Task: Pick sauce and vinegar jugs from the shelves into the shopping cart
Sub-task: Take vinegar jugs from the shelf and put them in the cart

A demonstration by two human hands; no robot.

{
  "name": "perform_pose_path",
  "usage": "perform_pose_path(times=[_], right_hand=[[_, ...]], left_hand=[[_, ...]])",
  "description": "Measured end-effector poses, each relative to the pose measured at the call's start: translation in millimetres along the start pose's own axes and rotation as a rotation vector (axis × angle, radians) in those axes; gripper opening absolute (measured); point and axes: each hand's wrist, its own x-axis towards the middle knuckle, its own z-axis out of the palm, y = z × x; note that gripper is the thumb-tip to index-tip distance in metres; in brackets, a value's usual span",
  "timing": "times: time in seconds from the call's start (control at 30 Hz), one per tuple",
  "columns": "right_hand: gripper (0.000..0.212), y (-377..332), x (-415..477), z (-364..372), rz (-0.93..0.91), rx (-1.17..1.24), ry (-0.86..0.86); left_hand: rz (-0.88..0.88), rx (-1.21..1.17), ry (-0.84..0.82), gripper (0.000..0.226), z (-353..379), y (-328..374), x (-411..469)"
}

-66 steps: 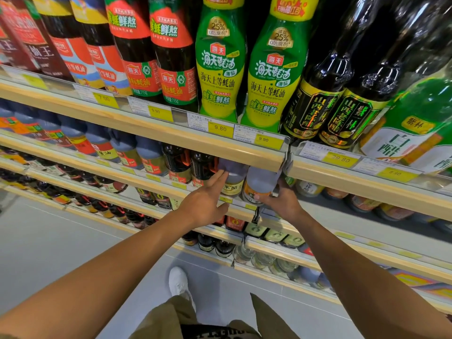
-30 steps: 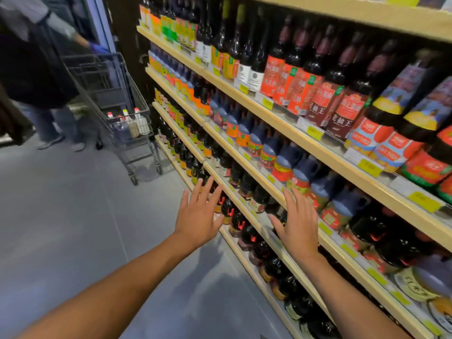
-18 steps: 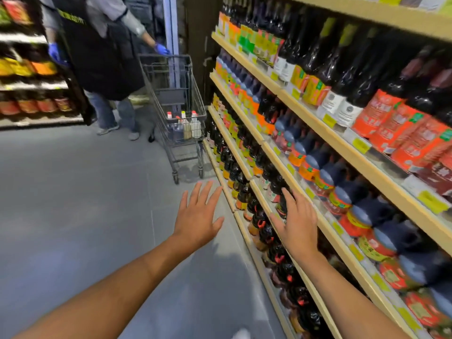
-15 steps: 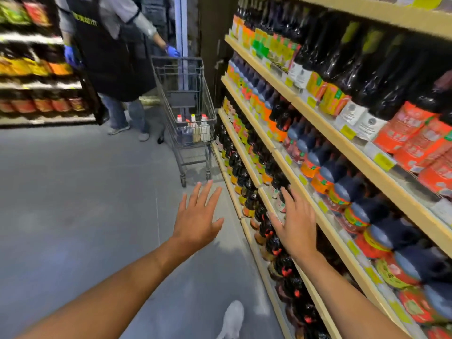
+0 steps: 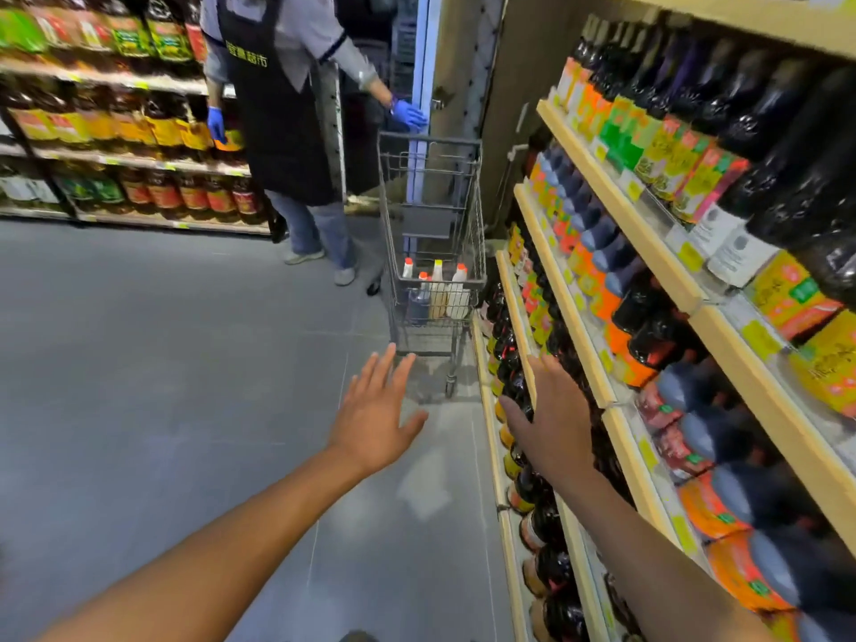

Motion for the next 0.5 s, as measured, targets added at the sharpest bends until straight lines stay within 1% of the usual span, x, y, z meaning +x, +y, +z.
perform_pose_path(times=[0.07, 0.23, 0.37, 0.5], right_hand=[[0.071, 3, 42, 16, 0.021, 0.032, -0.028], [0.073, 7, 147, 61, -0.013, 0.045, -0.074], [0.072, 4, 235, 99, -0.003, 0.054, -0.095], [0.07, 1, 325, 136, 0.031, 0.069, -0.119]], left_hand=[[-0.022, -0.009, 0.007, 0.085, 5, -12, 34], [-0.084, -0.023, -0.002, 0.085, 19, -48, 130], [-0.071, -0.018, 0.007, 0.087, 19, -85, 226], [-0.047, 0.007, -0.024, 0.086, 7, -118, 326]])
